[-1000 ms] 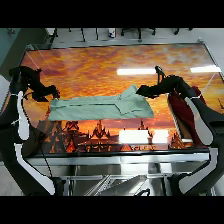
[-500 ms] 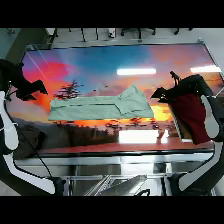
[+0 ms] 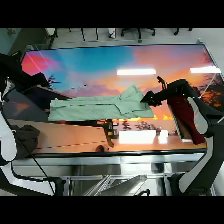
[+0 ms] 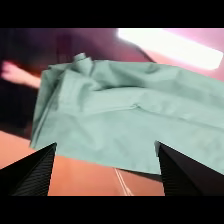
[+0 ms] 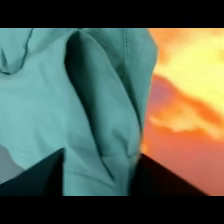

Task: Fold the shirts.

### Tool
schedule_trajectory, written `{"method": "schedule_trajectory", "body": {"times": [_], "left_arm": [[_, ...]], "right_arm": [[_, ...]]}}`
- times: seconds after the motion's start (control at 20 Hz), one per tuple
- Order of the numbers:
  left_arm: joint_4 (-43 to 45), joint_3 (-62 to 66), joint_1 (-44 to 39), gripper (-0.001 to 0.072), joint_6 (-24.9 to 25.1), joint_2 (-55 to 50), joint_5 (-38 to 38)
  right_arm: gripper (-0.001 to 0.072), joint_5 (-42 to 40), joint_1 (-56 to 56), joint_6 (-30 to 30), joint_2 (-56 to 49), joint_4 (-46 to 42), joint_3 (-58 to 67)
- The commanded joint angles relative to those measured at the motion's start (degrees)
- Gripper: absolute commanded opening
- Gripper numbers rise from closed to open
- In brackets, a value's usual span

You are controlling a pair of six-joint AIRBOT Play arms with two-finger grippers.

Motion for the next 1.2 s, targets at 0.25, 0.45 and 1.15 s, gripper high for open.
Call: {"method": "schedule_trajectory", "body": {"times": [0.25, 0.45, 1.15], "left_arm": [[0.0, -0.1, -12.5, 0.0012, 3.2, -1.2, -9.2], [-10.1, -0.1, -22.8, 0.0012, 7.1, -9.9, -15.0], [-36.8, 7.3, -39.8, 0.0012, 7.0, -34.0, -30.0]], "right_arm": [[0.0024, -2.3, 2.3, 2.7, 1.6, 0.0, 7.3], [0.0024, -7.8, 1.2, 4.2, 8.9, 0.0, 13.6], [0.0025, -22.5, 0.7, 10.3, 19.5, -1.9, 25.2]]}}
